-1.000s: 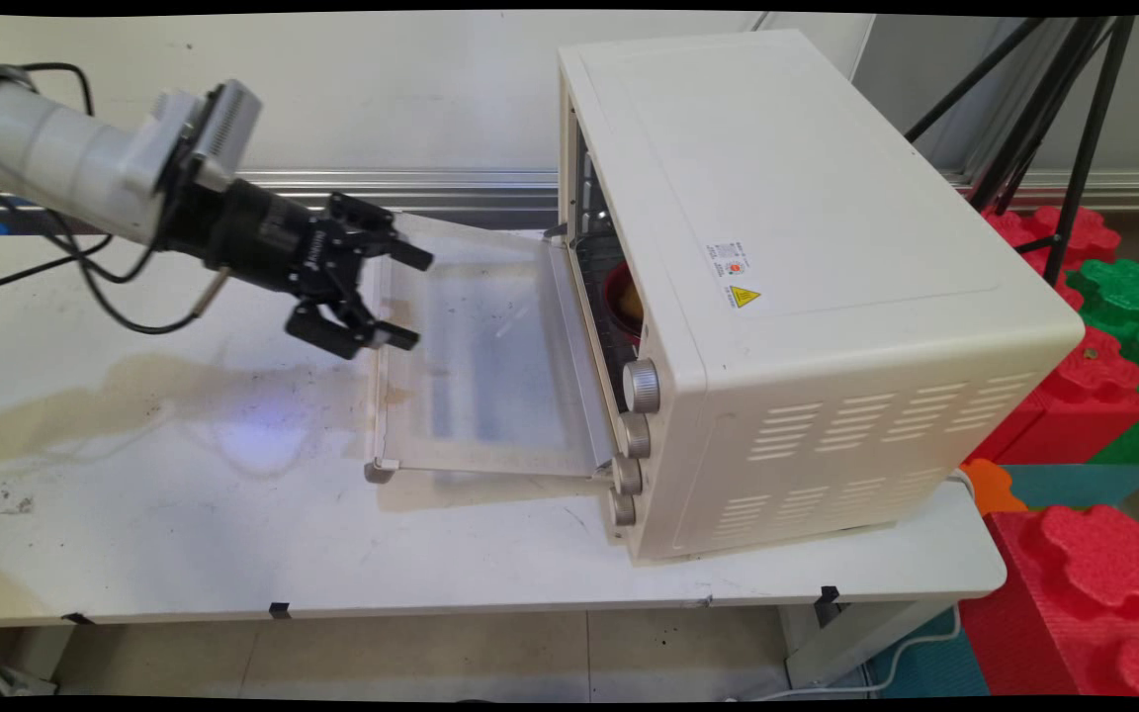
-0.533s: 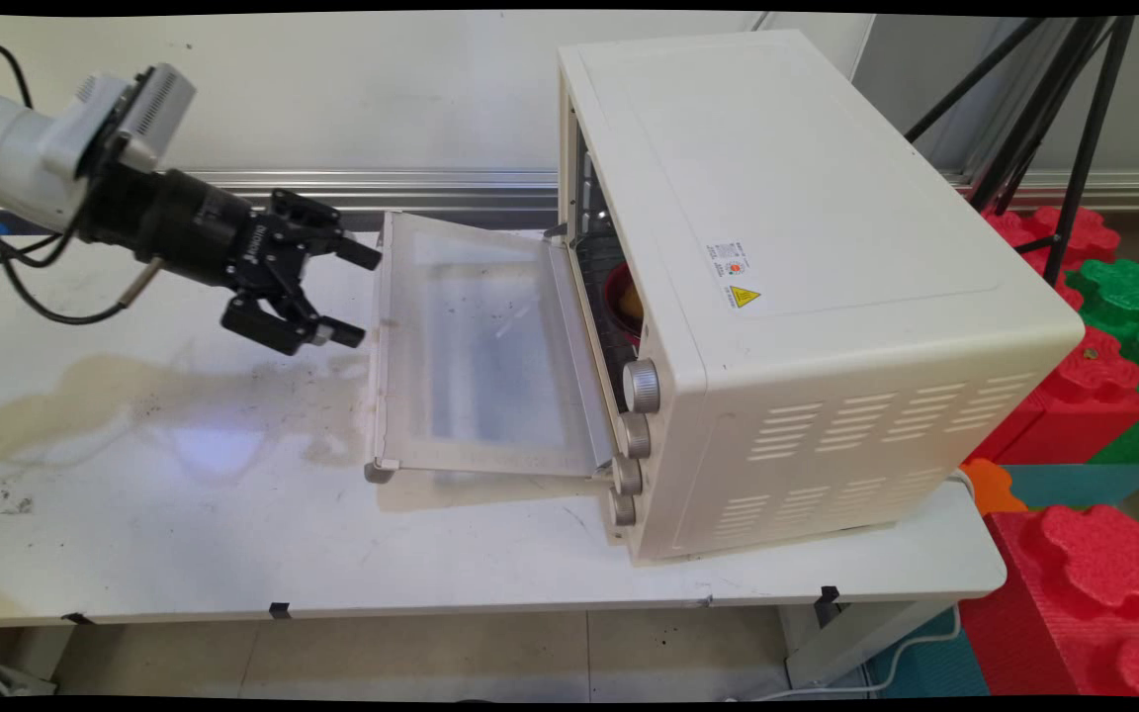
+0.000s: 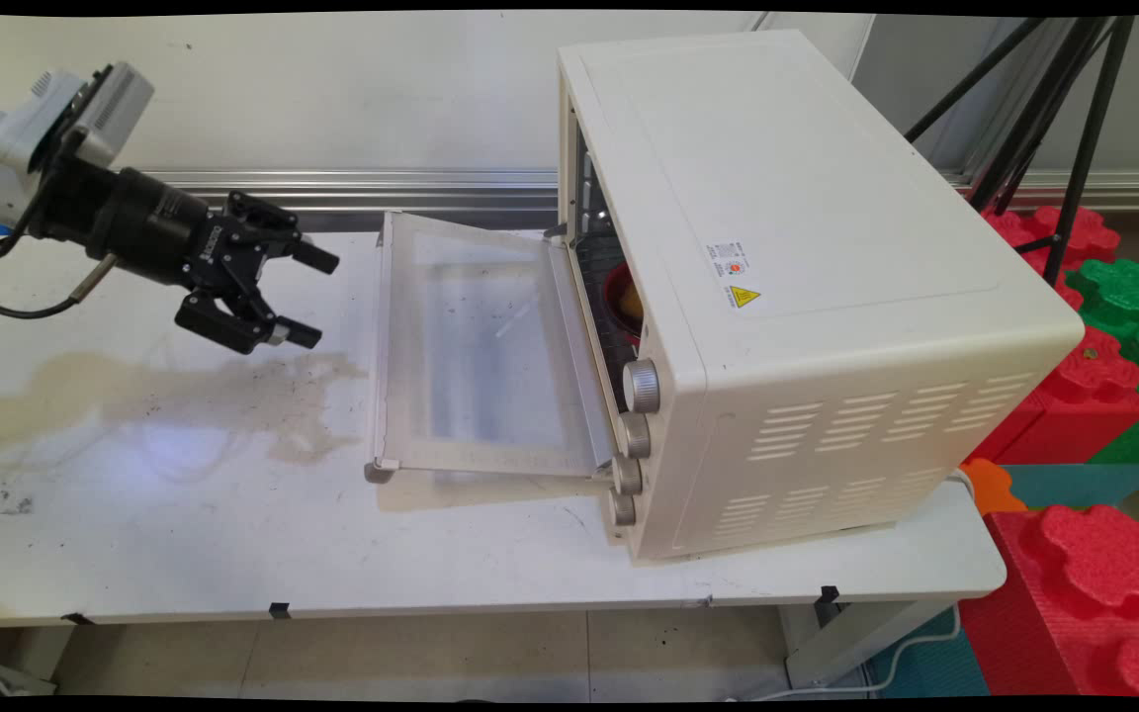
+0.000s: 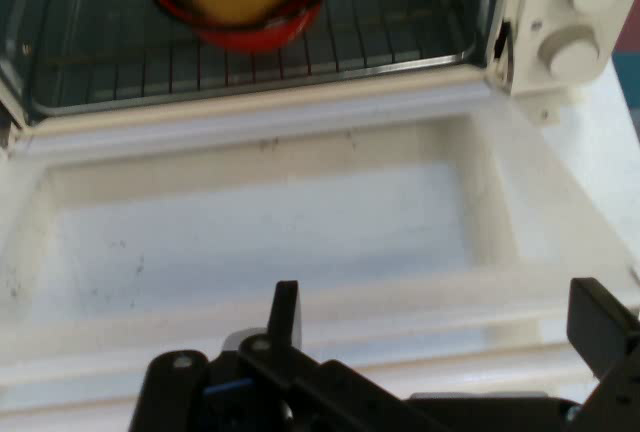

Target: Close the oven

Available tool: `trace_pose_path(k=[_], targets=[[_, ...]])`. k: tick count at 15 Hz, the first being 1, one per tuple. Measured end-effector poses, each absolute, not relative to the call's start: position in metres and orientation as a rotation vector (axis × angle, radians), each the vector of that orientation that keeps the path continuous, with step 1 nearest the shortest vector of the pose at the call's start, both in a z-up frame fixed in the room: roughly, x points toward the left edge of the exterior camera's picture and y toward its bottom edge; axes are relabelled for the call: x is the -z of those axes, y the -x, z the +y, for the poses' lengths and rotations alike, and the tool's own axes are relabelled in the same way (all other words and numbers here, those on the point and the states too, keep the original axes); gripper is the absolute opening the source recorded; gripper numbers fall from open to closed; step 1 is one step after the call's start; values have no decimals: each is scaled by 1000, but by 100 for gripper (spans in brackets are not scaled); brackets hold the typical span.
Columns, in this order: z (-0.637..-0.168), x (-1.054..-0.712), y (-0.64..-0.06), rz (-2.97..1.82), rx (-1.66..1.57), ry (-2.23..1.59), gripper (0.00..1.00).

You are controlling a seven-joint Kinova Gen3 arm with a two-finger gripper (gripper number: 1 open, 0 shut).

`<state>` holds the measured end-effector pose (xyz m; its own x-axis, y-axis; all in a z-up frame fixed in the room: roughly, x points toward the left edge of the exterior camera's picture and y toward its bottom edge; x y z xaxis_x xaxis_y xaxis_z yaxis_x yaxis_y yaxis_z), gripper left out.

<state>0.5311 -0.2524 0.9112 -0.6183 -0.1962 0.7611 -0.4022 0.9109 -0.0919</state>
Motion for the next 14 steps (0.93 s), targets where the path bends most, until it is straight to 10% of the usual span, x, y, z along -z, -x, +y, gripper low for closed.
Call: trace_pose_path(k=[14], targets=[[-275,-833,-550,-2407,-268,-472,100]])
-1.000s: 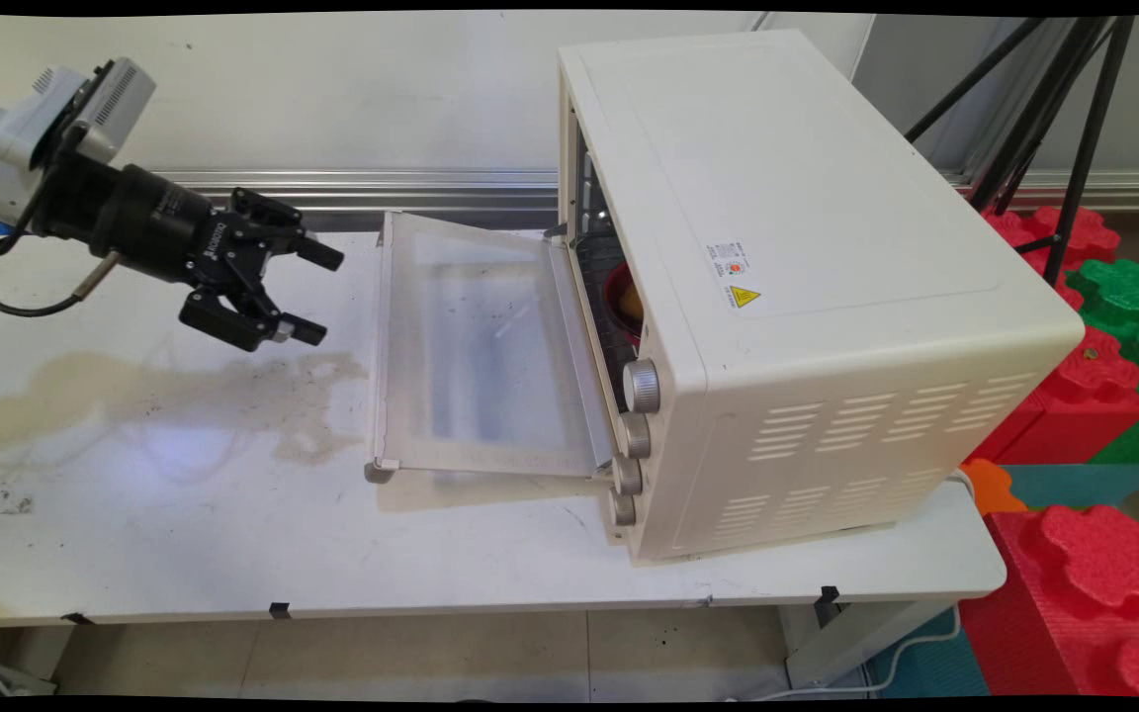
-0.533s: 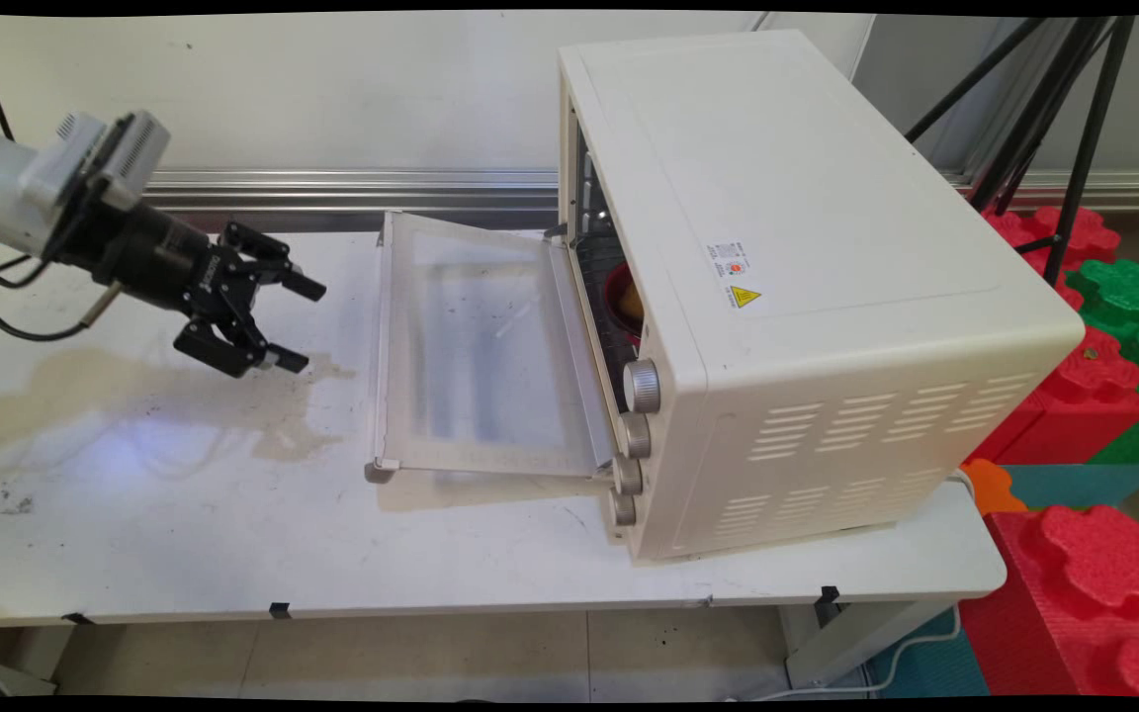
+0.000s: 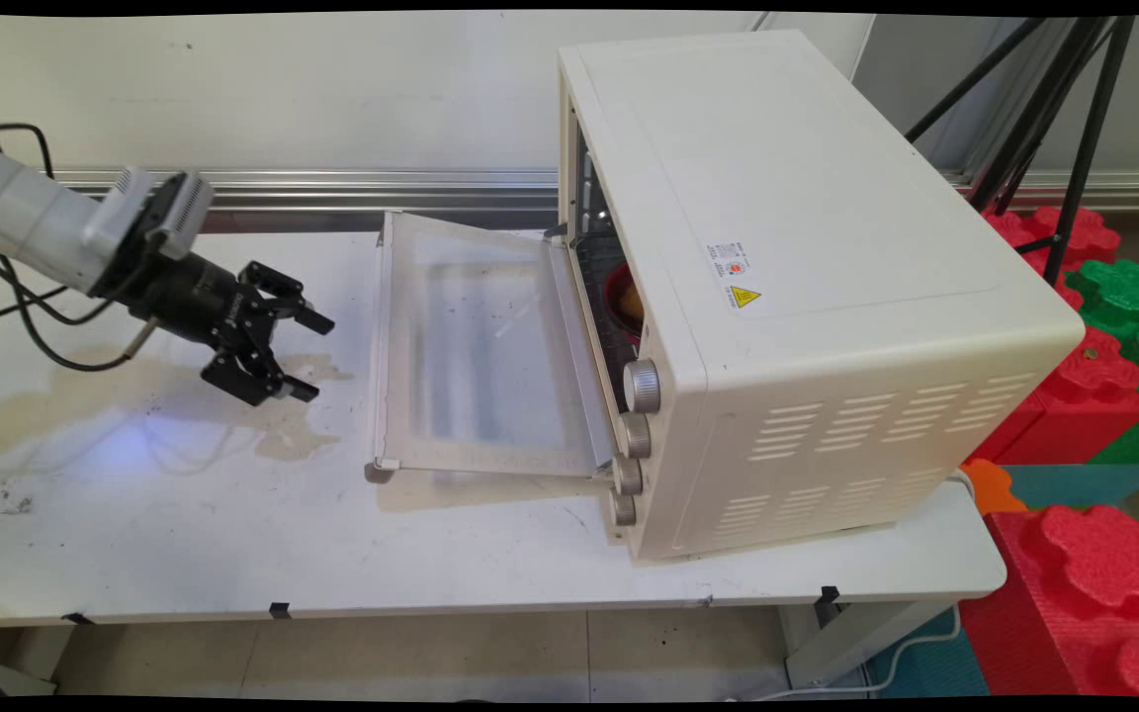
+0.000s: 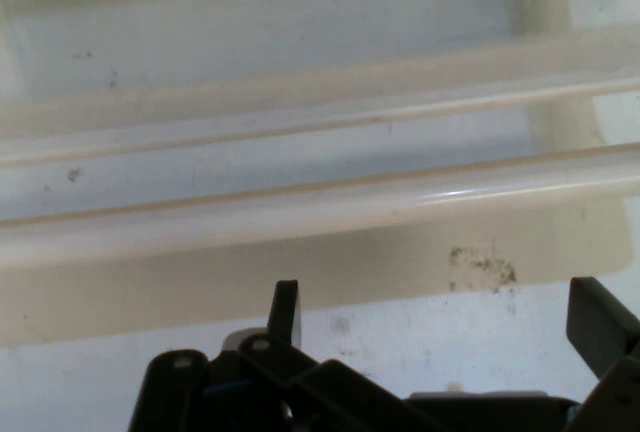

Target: Close the oven

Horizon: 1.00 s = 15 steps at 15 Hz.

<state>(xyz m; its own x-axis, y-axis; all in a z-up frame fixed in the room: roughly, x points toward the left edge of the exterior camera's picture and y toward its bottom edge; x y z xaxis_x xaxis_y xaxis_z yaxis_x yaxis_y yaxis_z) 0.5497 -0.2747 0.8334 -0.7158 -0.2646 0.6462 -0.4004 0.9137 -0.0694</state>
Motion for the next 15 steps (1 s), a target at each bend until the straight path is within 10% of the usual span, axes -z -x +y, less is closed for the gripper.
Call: trace_pose_path(k=[8,9,15], targets=[[-296,-800,-544,-2437,-266,-468,100],[-298,-798,-544,-2439,-269,-467,0],[-308,-787,-542,-2437,-273,-467,0]])
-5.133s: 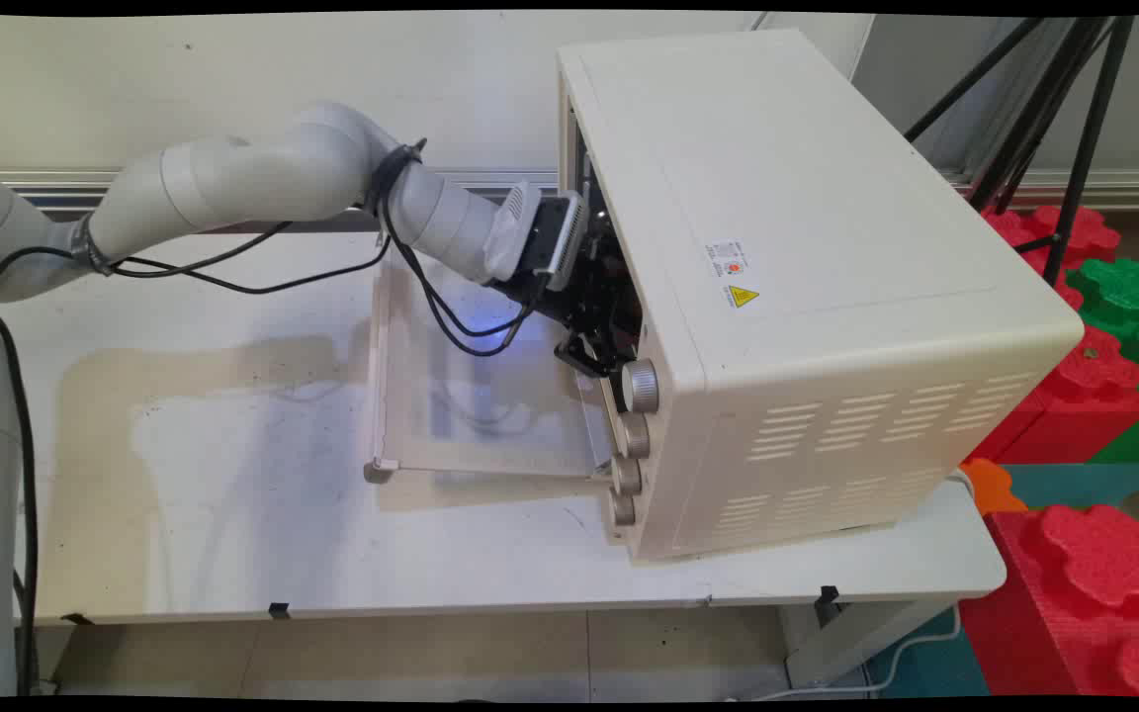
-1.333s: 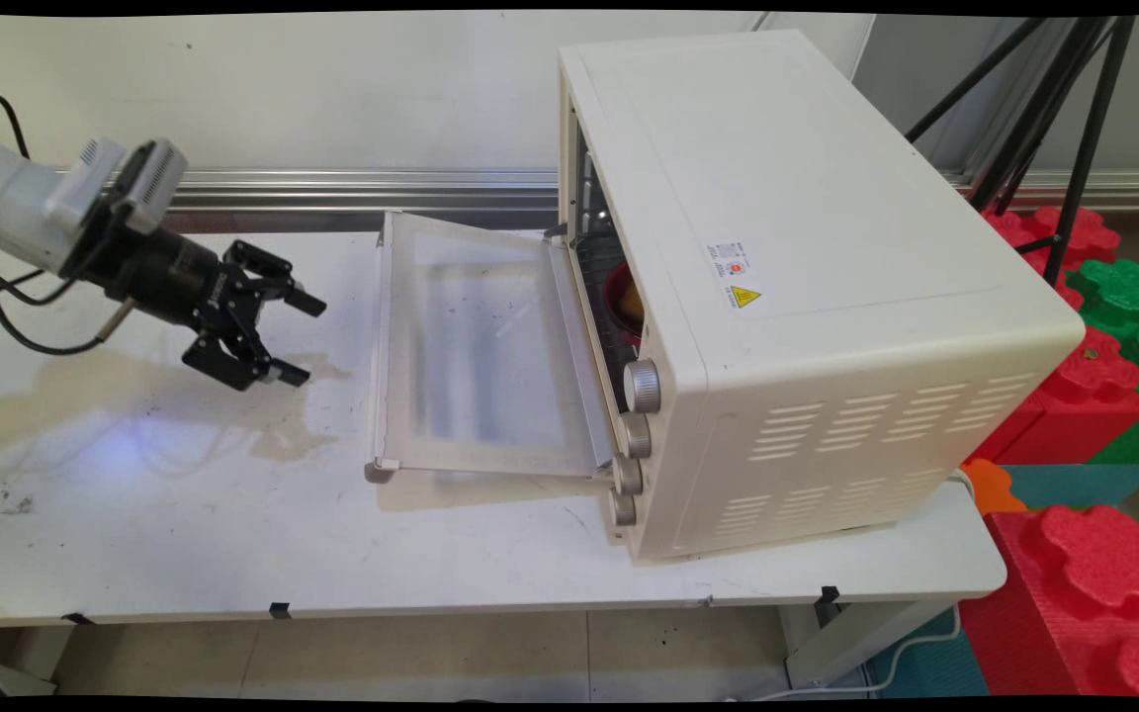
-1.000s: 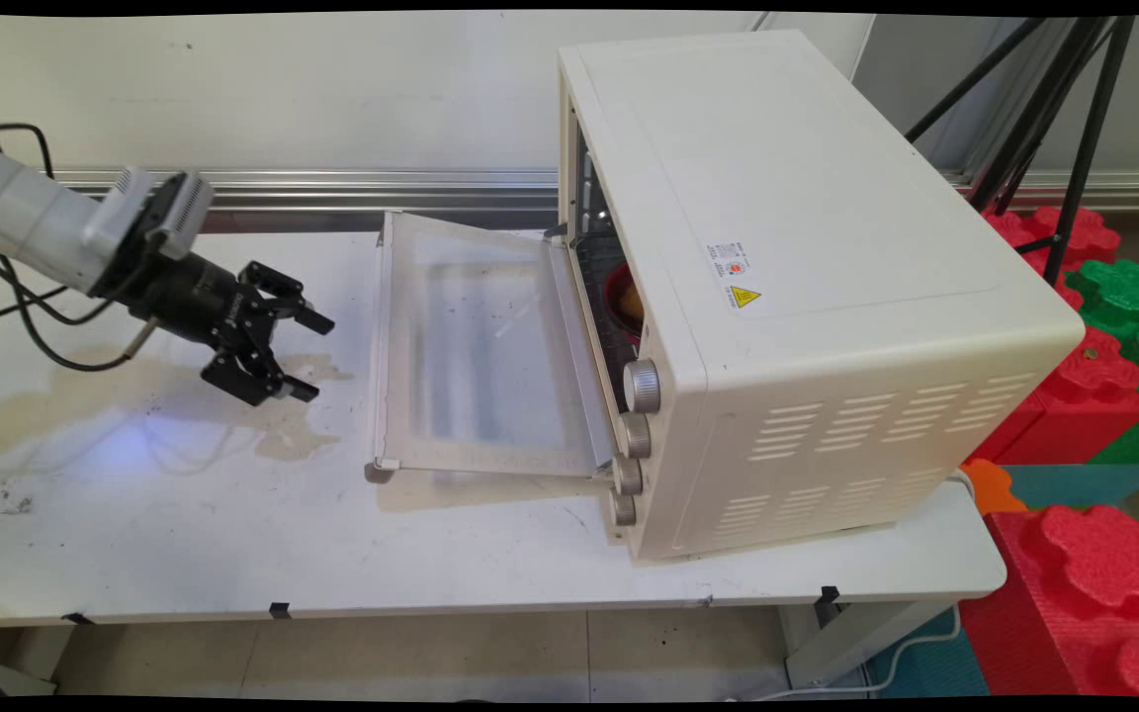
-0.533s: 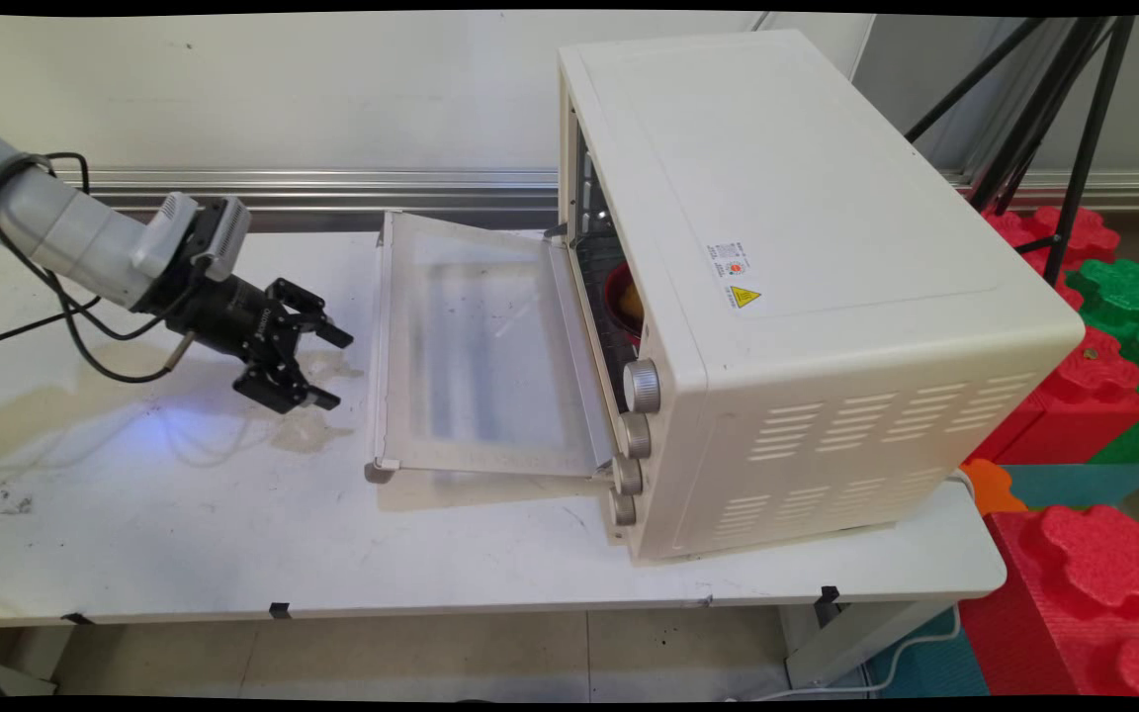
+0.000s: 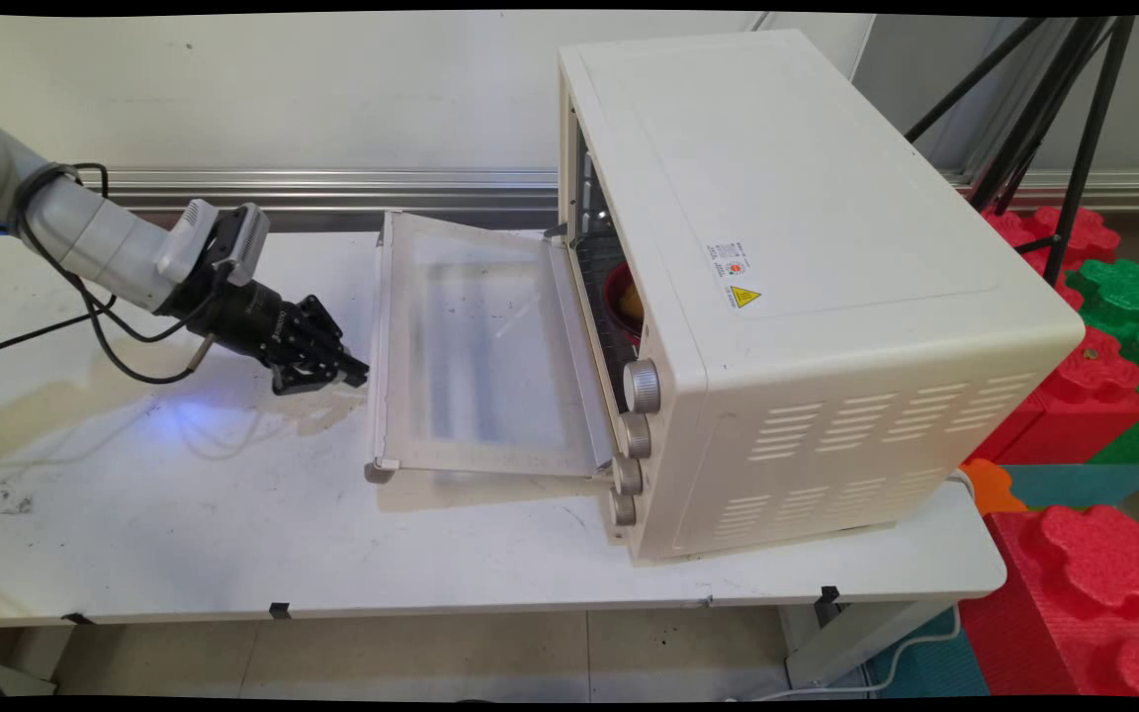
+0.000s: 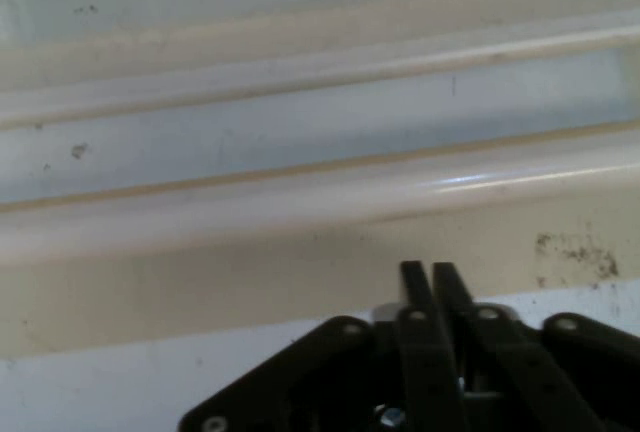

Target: Close the oven

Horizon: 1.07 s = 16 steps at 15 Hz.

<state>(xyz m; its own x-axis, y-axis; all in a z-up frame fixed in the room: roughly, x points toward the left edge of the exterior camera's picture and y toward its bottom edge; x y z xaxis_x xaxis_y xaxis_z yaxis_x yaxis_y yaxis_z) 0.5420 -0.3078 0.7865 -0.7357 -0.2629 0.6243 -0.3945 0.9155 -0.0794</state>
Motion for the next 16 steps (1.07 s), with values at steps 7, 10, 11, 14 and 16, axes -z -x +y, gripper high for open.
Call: trace_pose_path(k=[7,10,11,14,16], targets=[[-317,-776,-534,-2372,-275,-493,0],[-319,-774,-530,-2333,-273,-499,0],[-319,-774,-530,-2321,-273,-498,0],[-320,-775,-528,-2294,-275,-493,0],[-319,-778,-528,-2268,-282,-489,0]])
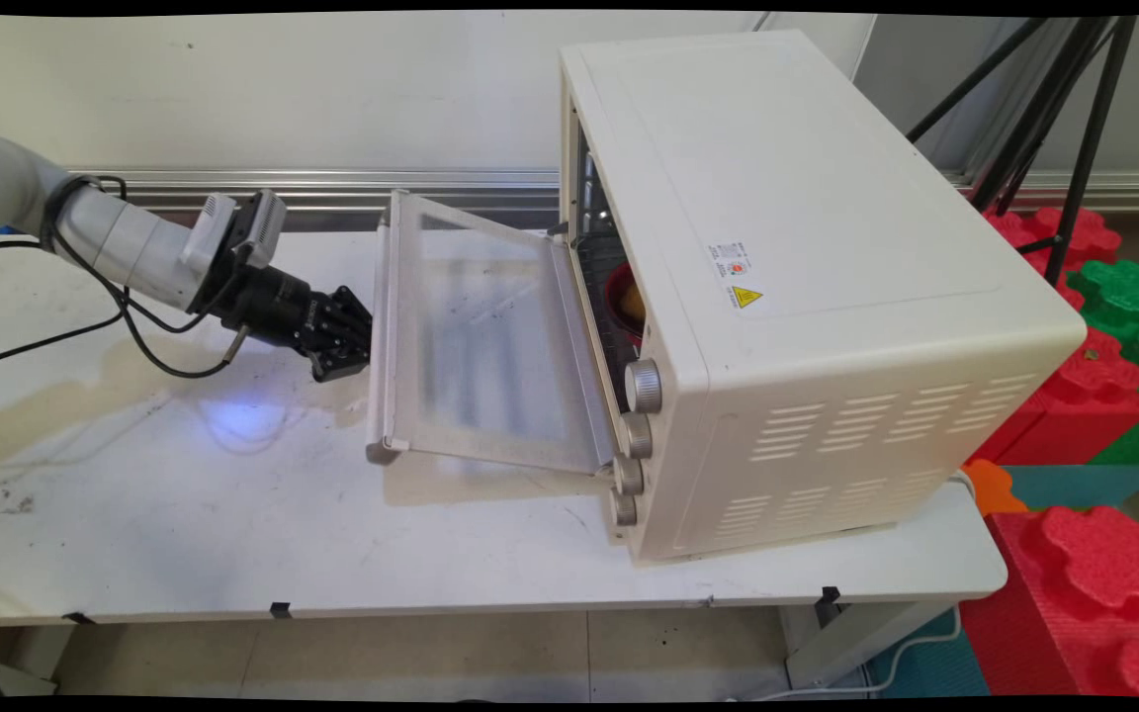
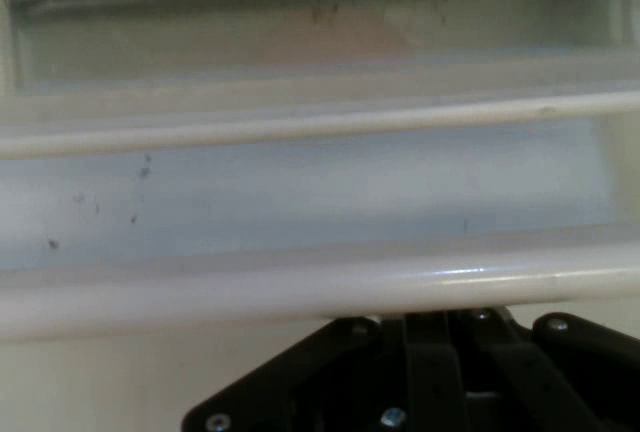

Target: Close the oven

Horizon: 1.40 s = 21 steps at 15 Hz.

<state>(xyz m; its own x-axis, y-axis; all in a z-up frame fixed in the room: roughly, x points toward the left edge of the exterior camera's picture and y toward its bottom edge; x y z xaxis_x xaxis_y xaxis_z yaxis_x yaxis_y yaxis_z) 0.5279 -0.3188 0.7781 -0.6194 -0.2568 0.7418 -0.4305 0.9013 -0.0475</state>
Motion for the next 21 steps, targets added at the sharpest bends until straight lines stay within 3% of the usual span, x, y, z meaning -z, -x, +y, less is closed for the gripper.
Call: trace_pose_path(k=[11,21], targets=[[-316,-829,-531,-2124,-370,-426,0],[-343,-875,-502,-2031,-446,-352,0]])
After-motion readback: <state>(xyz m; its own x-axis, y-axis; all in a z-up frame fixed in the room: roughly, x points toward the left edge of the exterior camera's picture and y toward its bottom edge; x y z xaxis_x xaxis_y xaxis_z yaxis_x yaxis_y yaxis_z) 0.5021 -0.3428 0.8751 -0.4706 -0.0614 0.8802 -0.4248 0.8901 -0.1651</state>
